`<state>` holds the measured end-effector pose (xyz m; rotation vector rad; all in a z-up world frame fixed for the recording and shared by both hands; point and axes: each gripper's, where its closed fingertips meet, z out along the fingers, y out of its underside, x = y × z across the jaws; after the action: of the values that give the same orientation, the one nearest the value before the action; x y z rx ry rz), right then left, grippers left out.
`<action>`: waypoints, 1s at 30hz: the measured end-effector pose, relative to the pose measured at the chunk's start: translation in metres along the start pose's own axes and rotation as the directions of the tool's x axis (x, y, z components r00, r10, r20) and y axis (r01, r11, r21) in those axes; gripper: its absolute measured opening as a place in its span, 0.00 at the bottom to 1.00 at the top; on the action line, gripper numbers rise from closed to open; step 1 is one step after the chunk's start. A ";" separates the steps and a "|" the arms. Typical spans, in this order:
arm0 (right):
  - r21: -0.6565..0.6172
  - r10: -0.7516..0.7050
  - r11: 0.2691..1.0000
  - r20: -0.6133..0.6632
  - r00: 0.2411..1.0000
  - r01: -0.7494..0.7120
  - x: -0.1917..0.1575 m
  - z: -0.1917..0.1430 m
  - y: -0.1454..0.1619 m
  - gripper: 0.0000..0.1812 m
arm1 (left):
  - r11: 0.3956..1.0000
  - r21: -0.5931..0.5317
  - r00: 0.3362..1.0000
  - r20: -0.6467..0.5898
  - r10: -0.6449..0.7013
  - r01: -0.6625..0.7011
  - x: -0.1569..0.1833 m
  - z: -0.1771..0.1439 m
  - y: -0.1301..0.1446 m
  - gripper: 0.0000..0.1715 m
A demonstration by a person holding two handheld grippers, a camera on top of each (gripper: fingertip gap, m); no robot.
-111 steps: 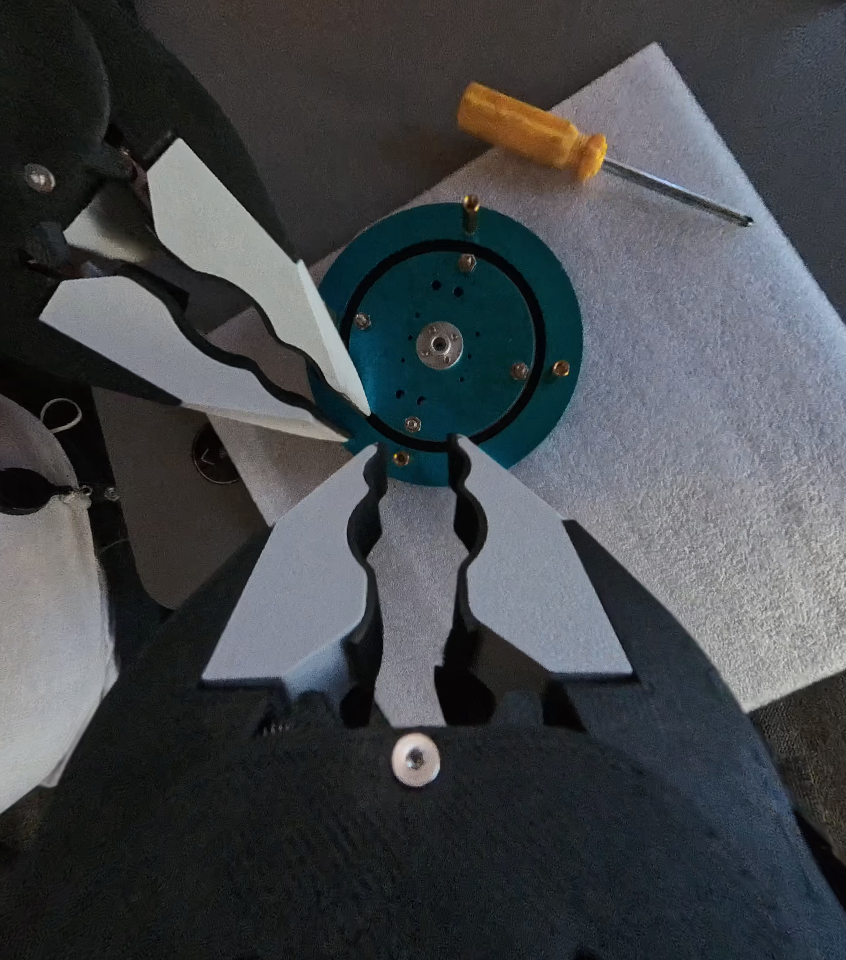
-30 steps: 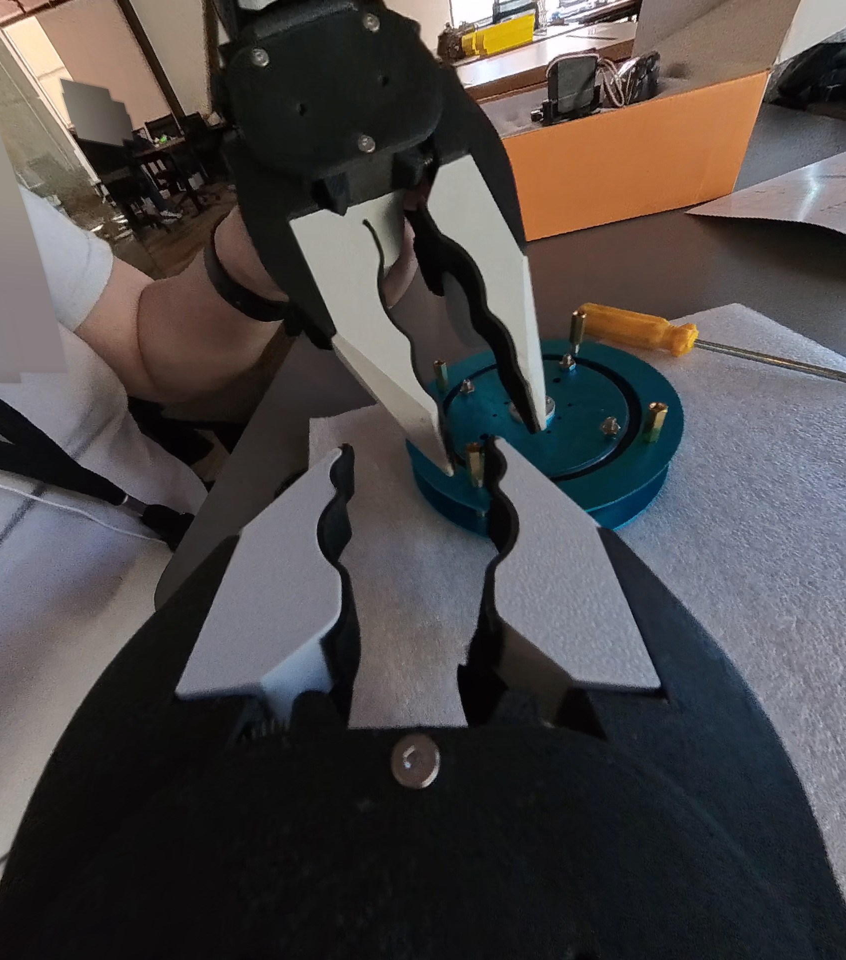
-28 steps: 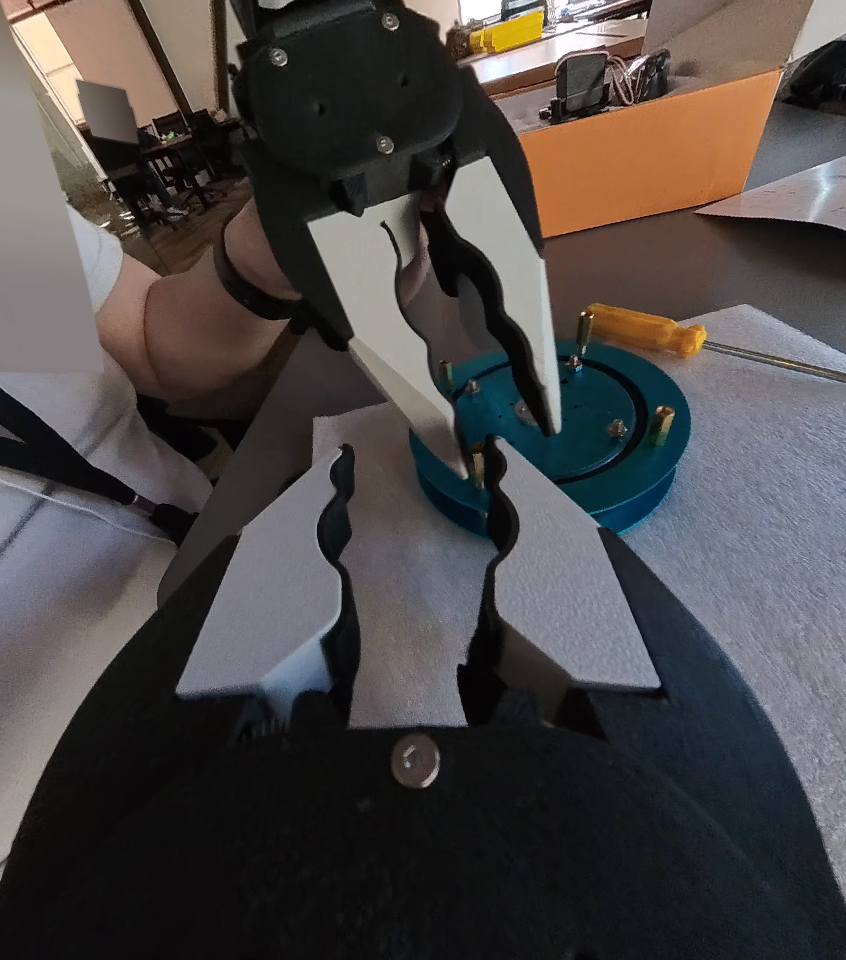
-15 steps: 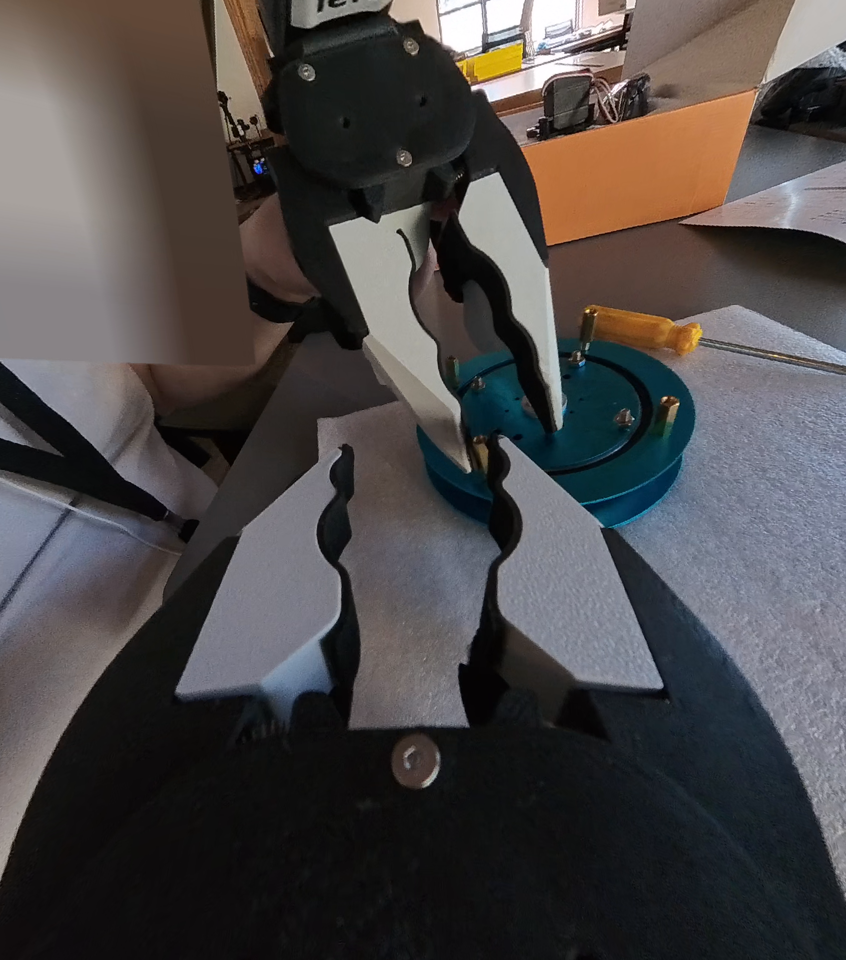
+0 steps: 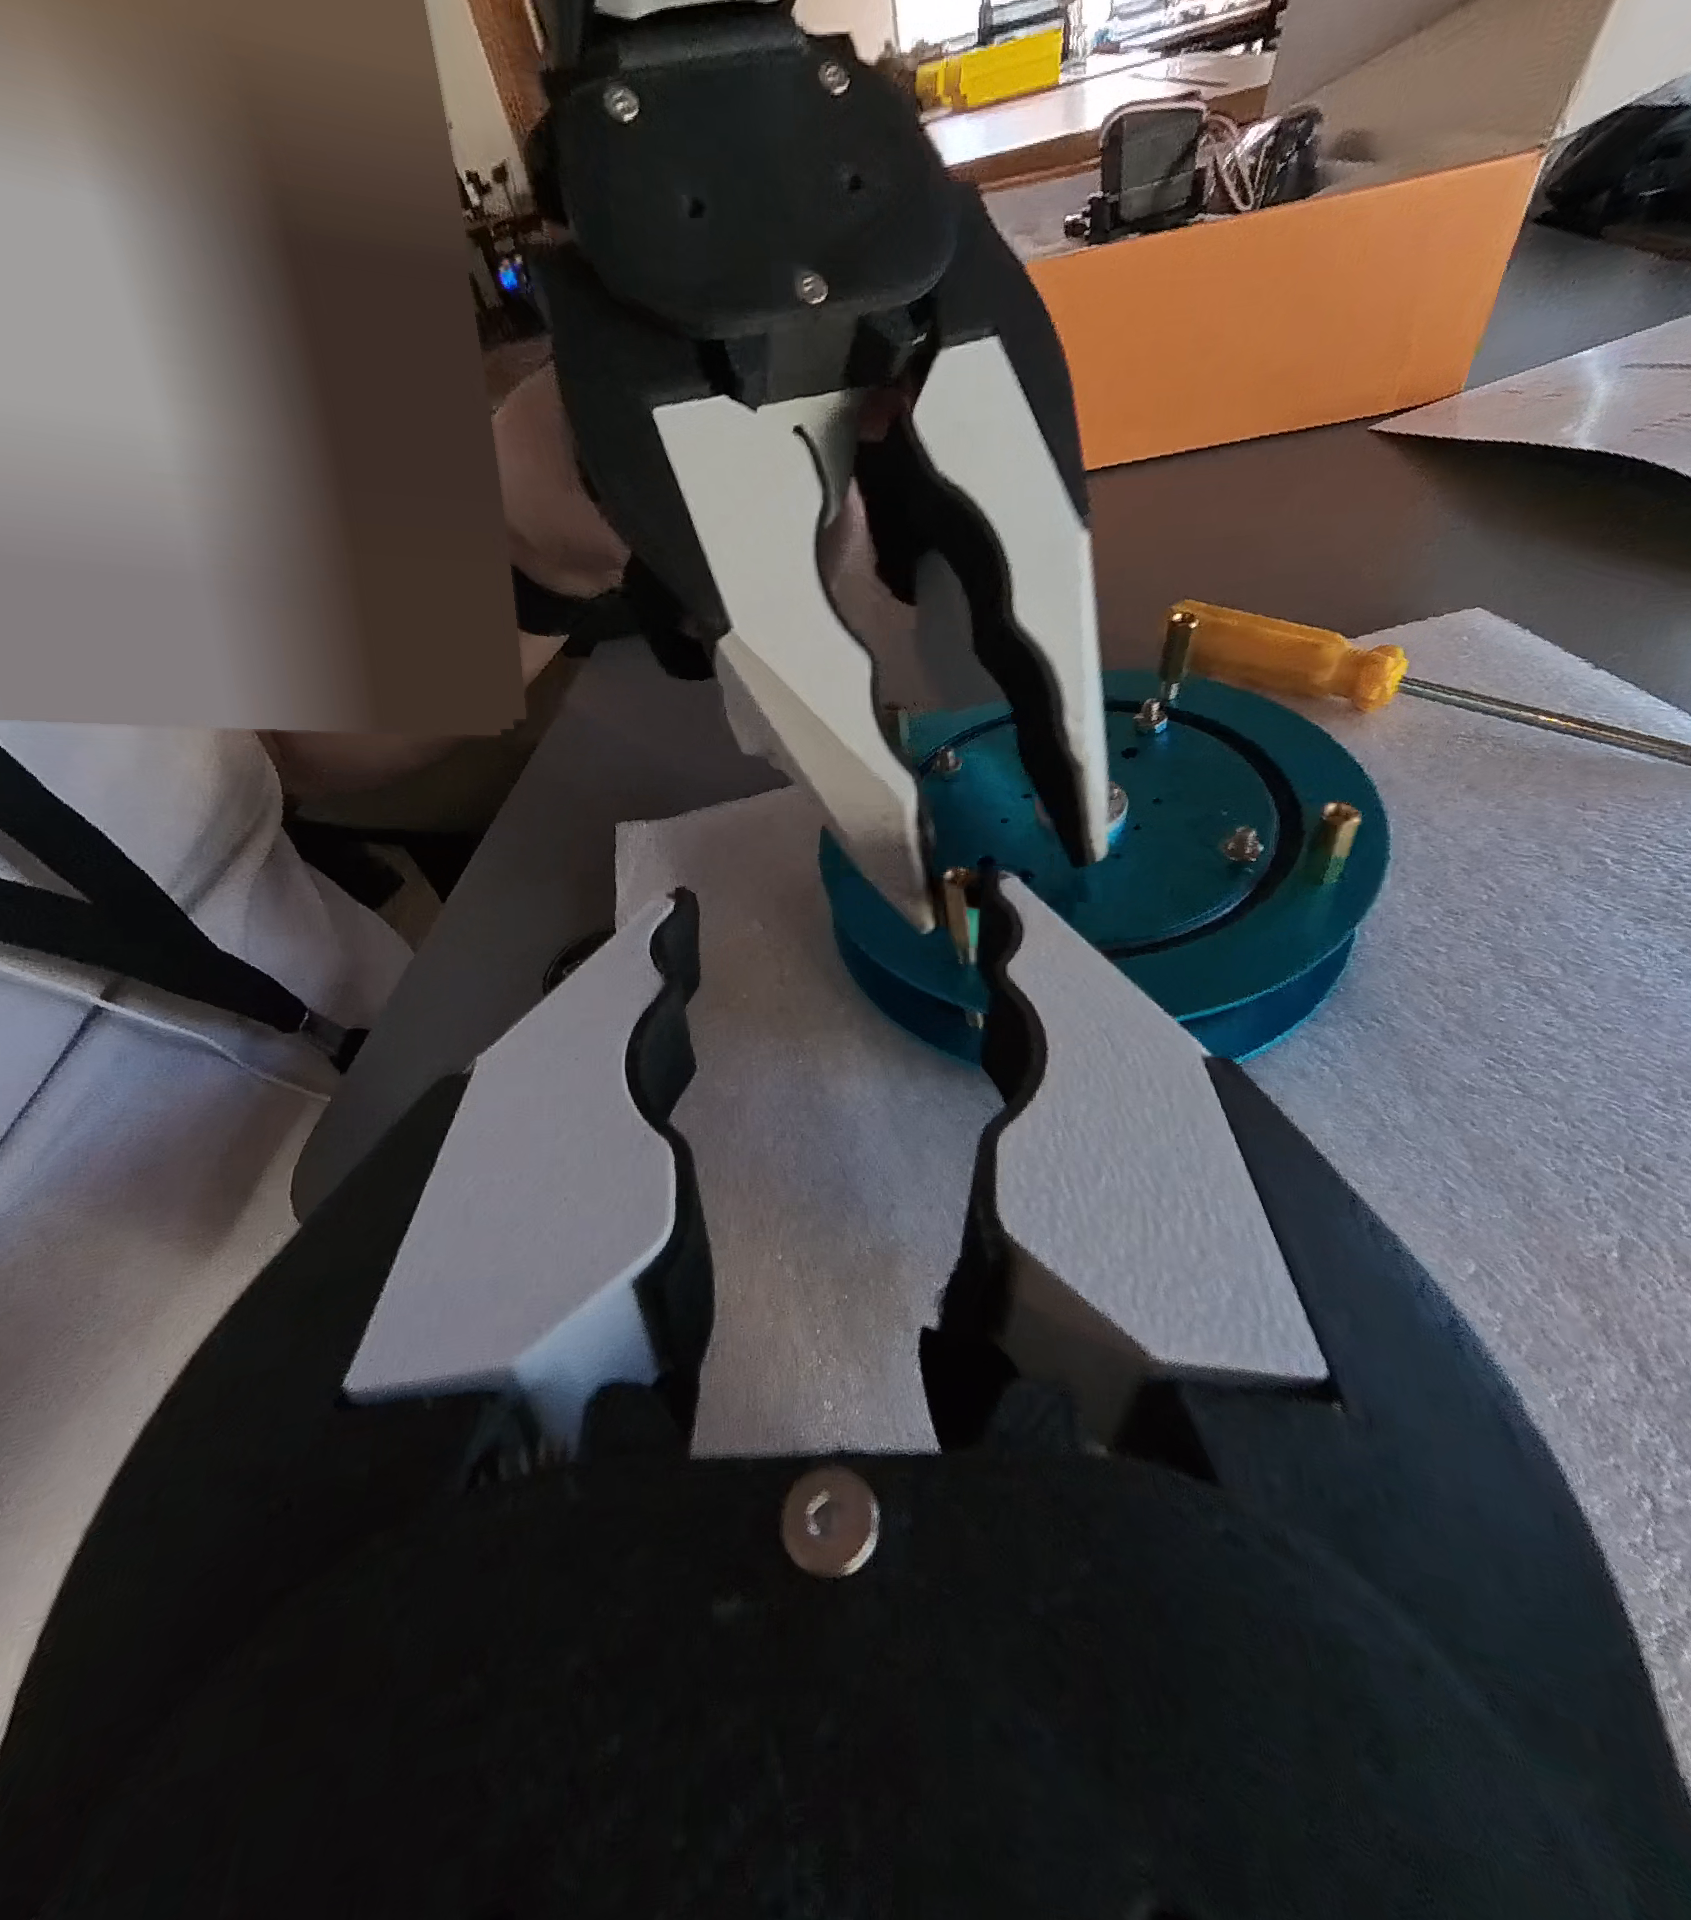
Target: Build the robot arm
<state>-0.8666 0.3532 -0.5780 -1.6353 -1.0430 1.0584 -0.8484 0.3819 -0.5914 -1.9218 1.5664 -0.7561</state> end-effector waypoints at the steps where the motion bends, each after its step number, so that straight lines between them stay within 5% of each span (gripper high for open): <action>1: -0.003 -0.004 1.000 -0.008 1.000 0.004 0.000 0.000 0.000 0.30 | 1.000 0.004 1.000 0.006 -0.007 0.007 -0.002 0.000 0.000 0.20; 5: 0.017 0.007 1.000 -0.011 1.000 -0.007 -0.003 -0.008 -0.001 0.25 | 1.000 0.008 0.999 0.046 -0.024 0.024 -0.011 -0.004 0.003 0.16; 22: 0.037 -0.006 0.999 -0.090 0.996 0.009 0.006 -0.013 -0.004 0.29 | 1.000 0.001 0.999 0.043 -0.022 0.022 -0.007 -0.006 -0.001 0.19; 30: -0.075 -0.069 0.995 0.016 0.998 0.070 0.008 -0.016 0.004 0.30 | 1.000 -0.012 1.000 0.025 -0.017 0.017 -0.007 -0.002 -0.007 0.23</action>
<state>-0.8489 0.3567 -0.5796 -1.6421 -1.1526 0.9957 -0.8457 0.3897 -0.5856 -1.9479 1.5451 -0.7288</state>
